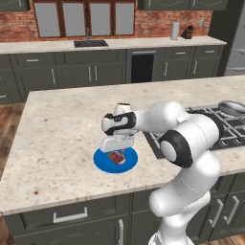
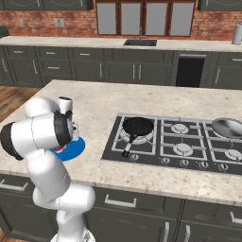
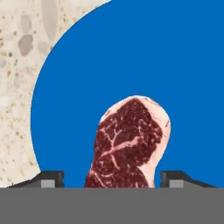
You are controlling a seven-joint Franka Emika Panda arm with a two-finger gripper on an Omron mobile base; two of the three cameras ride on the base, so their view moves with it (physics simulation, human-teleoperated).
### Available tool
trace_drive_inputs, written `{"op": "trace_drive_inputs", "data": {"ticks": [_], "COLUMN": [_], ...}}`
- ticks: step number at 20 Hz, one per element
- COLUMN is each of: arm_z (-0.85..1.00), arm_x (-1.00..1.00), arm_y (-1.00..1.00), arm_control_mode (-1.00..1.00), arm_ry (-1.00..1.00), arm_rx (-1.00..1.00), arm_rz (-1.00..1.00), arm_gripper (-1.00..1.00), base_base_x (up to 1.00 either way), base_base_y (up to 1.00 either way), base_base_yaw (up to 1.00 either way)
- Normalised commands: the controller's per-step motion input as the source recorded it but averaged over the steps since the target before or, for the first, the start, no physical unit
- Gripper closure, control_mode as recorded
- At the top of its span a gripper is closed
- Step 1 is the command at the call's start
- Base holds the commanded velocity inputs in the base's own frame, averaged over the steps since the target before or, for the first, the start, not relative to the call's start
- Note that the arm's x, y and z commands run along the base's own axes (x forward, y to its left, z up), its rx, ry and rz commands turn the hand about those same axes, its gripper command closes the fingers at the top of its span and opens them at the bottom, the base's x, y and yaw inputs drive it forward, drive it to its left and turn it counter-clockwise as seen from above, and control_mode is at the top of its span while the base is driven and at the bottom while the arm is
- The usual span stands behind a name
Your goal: Place one of the steaks on the plate and the other in the bowl. Then place the bowl in the fridge.
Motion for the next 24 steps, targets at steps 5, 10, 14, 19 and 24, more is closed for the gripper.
{"op": "trace_drive_inputs", "data": {"ticks": [5,10,14,19,24], "arm_z": [0.56,0.73,0.37,0.09,0.25], "arm_x": [-0.44,-0.7,-0.65,-0.32,-0.27], "arm_y": [0.07,-0.26,-0.68,-0.52,-0.49], "arm_control_mode": [-1.0,-1.0,-1.0,-1.0,-1.0], "arm_ry": [-0.09,-0.22,-0.24,-0.05,-0.07], "arm_rx": [0.0,0.0,0.0,0.0,0.0], "arm_rz": [0.0,-0.07,-0.2,-0.23,-0.11], "arm_gripper": [-1.0,-1.0,-1.0,-1.0,-1.0], "base_base_x": [0.0,0.0,0.0,0.0,0.0], "base_base_y": [0.0,0.0,0.0,0.0,0.0], "base_base_yaw": [0.0,0.0,0.0,0.0,0.0]}}
